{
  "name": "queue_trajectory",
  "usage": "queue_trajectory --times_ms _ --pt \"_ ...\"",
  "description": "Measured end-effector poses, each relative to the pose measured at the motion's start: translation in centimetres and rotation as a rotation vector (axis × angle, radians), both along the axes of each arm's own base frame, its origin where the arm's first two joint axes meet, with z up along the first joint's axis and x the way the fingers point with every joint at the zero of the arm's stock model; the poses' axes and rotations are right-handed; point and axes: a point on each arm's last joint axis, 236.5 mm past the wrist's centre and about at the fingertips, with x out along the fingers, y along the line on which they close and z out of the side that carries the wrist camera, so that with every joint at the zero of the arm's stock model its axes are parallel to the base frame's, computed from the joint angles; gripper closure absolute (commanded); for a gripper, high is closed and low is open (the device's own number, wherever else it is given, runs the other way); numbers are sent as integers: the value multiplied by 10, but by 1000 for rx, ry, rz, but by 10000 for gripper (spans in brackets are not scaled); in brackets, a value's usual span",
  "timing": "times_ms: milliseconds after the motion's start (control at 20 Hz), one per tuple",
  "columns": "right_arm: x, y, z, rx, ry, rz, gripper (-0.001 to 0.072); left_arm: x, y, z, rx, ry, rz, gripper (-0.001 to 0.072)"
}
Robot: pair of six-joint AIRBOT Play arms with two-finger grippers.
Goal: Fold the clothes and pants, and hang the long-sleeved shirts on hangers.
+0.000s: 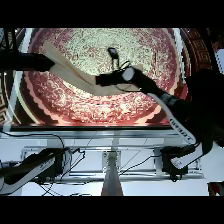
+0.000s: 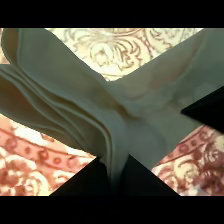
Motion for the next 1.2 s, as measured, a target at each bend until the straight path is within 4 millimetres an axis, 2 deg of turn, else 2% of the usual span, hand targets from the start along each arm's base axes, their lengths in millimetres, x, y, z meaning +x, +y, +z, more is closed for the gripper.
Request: queue_trajectory --times_ms 50,150,250,350,450,550,650,800,850,900,950,1000,1050,1100,1150,1200 --pt "-13 29 2 23 10 29 697 -5 -3 9 -10 -17 -4 687" --pt "-37 74 8 57 18 84 697 -11 -6 17 -19 -31 -12 686" --pt "-53 99 17 73 9 125 697 -13 -8 20 -28 -34 -15 686" --pt "-51 99 19 39 -24 150 697 -11 -11 16 -40 -19 -21 687" --pt "-36 77 15 -32 -42 160 698 -8 -21 6 -62 14 -41 686" --pt "-7 32 10 -122 -44 136 698 -3 -42 -8 -107 62 -84 687" --pt "25 -29 4 -224 -19 88 698 6 -77 -25 -168 102 -134 687" --pt "69 -139 1 -337 44 -39 698 16 -154 -53 -282 156 -219 686" --pt "78 -173 1 -360 74 -84 698 17 -182 -63 -314 166 -245 686" --pt "85 -210 0 -383 109 -133 698 19 -212 -73 -343 162 -264 655" --pt "88 -241 -1 -396 144 -175 698 18 -236 -84 -352 153 -283 402" --pt "89 -273 -3 -409 181 -215 697 20 -259 -96 -361 141 -286 -13" --pt "89 -298 -4 -418 206 -239 604 20 -277 -107 -363 131 -283 -8" --pt "87 -322 -6 -425 230 -255 328 20 -290 -116 -363 127 -280 -7" --pt "85 -341 -9 -421 252 -271 222 19 -299 -124 -359 122 -281 -7" --pt "82 -353 -12 -409 272 -282 221 19 -305 -130 -357 118 -278 -7"
